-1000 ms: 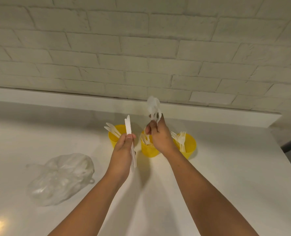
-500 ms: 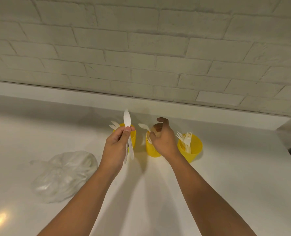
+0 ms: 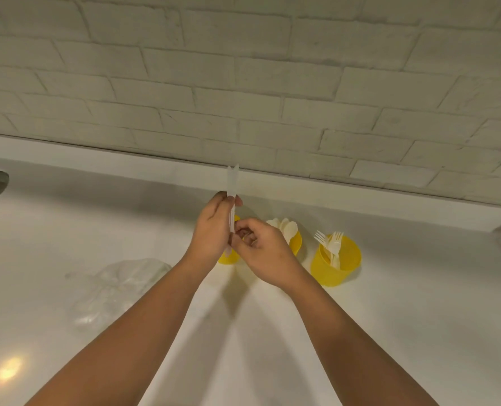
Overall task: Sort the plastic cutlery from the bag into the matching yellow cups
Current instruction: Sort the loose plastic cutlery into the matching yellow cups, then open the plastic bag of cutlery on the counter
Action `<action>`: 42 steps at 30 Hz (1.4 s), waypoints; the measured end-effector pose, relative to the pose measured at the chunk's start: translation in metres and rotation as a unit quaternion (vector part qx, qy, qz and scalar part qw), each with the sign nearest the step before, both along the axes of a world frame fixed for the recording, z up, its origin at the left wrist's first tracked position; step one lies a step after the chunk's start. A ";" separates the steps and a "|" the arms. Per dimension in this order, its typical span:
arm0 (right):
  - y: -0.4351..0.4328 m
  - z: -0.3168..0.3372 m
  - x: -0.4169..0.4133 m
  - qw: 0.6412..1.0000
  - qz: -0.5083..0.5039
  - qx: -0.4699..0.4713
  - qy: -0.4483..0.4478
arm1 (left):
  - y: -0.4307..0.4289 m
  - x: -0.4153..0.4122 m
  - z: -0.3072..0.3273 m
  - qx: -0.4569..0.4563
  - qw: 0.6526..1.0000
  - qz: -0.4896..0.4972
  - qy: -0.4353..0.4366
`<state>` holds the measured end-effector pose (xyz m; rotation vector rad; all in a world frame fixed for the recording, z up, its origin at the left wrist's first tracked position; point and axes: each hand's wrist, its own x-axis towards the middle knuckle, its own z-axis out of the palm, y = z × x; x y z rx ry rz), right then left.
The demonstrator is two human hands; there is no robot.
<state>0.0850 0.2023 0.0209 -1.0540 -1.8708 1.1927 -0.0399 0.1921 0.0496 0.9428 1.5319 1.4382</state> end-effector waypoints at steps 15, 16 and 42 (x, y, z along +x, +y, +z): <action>0.063 0.005 -0.024 0.993 -0.056 0.047 -0.089 | 0.027 -0.064 -0.004 0.034 0.977 -0.105 0.180; 0.066 0.004 -0.026 0.993 -0.052 0.051 -0.093 | 0.030 -0.066 -0.003 0.027 0.973 -0.108 0.201; -0.048 -0.001 -0.102 0.985 0.063 0.147 -0.060 | -0.145 -0.180 -0.031 -0.097 0.874 0.171 0.444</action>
